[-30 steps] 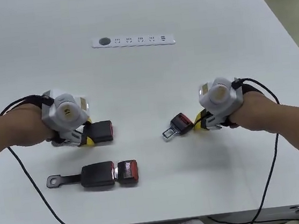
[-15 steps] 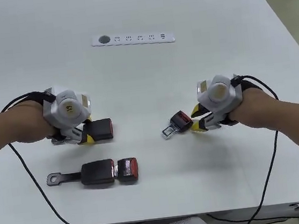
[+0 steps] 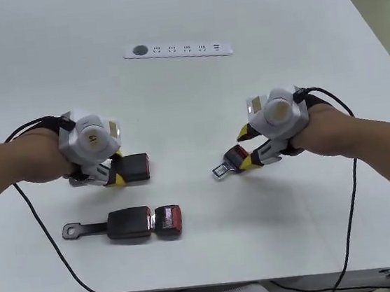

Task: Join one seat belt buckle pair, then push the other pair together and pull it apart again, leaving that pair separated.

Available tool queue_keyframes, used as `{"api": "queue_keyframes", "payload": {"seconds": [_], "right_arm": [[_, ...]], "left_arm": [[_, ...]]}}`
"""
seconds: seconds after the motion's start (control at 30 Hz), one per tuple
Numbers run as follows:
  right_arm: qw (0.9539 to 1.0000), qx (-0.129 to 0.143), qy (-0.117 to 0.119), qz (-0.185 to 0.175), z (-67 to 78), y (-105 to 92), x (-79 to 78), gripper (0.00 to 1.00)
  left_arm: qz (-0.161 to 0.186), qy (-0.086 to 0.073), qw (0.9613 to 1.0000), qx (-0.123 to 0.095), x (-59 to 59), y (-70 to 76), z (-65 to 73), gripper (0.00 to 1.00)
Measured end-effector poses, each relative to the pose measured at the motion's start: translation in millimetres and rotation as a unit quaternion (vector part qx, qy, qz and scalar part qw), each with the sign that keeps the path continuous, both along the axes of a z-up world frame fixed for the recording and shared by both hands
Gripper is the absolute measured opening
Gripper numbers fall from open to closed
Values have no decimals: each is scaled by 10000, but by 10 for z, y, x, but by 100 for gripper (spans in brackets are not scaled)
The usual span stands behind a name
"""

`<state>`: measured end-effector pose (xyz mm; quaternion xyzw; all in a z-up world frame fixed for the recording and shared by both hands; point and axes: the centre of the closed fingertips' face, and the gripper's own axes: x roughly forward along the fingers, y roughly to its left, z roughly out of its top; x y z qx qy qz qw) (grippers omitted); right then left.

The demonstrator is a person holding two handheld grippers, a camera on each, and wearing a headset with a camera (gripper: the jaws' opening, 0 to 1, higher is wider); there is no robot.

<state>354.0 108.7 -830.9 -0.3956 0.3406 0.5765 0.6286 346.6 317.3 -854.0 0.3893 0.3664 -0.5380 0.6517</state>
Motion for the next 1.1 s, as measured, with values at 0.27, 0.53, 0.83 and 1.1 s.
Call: {"api": "queue_keyframes", "payload": {"seconds": [0.27,0.53,0.83,1.1], "right_arm": [[9994,-164,148,248,-124,11,-49,36],[9993,-234,95,271,-190,-33,-25,36],[9995,-300,-35,69,-296,-102,34,34],[9994,-327,-42,89,-317,-100,58,34]], "left_arm": [[-8,35,10000,-23,0,-5,0,32],[-20,51,10000,-55,2,-12,0,32],[-27,51,10000,-52,7,-14,-3,32],[-45,50,10000,-36,5,-16,-2,32]]}}
